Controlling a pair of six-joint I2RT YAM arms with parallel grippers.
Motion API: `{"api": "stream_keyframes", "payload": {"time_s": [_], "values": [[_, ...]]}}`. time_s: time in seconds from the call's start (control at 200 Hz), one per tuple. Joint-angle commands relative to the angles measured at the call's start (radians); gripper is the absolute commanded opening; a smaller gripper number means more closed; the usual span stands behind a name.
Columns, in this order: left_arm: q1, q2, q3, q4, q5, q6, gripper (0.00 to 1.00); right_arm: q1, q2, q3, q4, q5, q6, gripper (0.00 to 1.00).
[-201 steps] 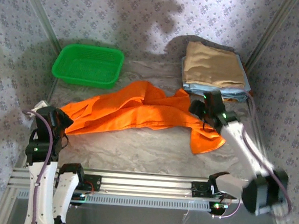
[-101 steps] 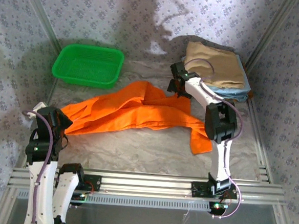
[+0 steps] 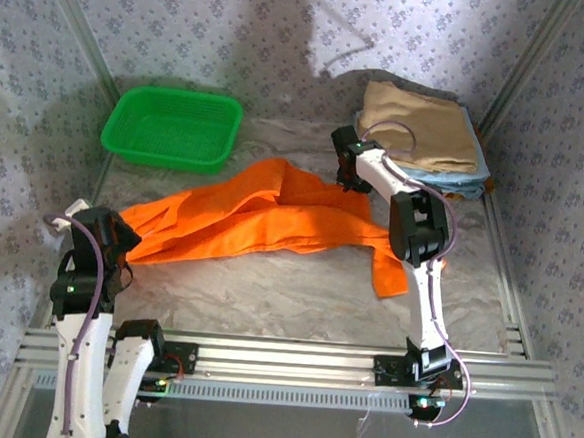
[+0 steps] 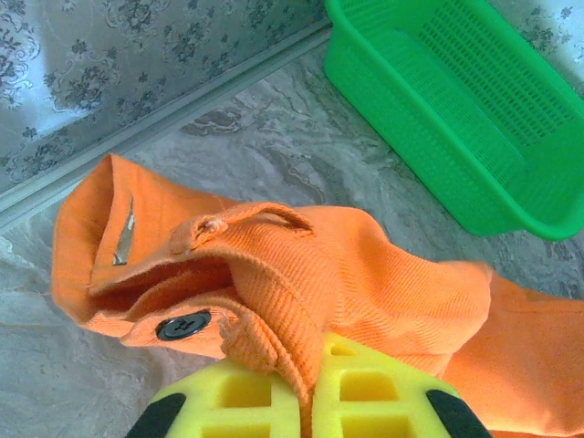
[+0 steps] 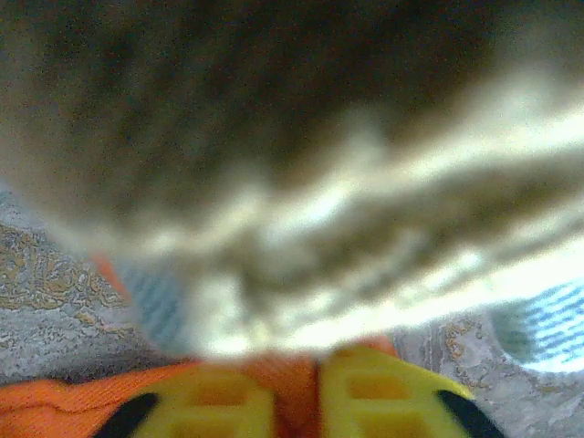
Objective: Fold and stack the trousers
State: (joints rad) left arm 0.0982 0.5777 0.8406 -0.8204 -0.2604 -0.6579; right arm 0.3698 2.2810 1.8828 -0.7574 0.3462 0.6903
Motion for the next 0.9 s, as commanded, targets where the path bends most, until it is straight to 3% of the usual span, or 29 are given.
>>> {"api": "stream_keyframes", "payload": {"time_s": [0.0, 0.03, 0.325, 0.52, 0.7, 0.894], "values": [[0.006, -0.001, 0.026, 0.015, -0.038, 0.011, 0.00, 0.007, -0.075, -0.060, 0.016, 0.026, -0.004, 0.04], [0.005, 0.001, 0.032, 0.014, -0.038, 0.013, 0.00, 0.010, -0.101, -0.081, 0.024, 0.028, -0.007, 0.00], [0.005, 0.000, 0.099, -0.014, -0.042, 0.042, 0.00, 0.045, -0.507, -0.456, 0.132, 0.037, -0.002, 0.00], [0.005, 0.000, 0.113, -0.008, -0.022, 0.037, 0.00, 0.025, -0.660, -0.565, 0.132, -0.008, -0.018, 0.00], [0.007, 0.077, 0.126, 0.090, 0.025, 0.050, 0.00, -0.063, -0.711, -0.517, 0.125, -0.044, -0.053, 0.00], [0.007, 0.306, 0.237, 0.338, 0.181, 0.078, 0.00, -0.199, -0.612, -0.235, 0.139, -0.186, -0.130, 0.00]]}}
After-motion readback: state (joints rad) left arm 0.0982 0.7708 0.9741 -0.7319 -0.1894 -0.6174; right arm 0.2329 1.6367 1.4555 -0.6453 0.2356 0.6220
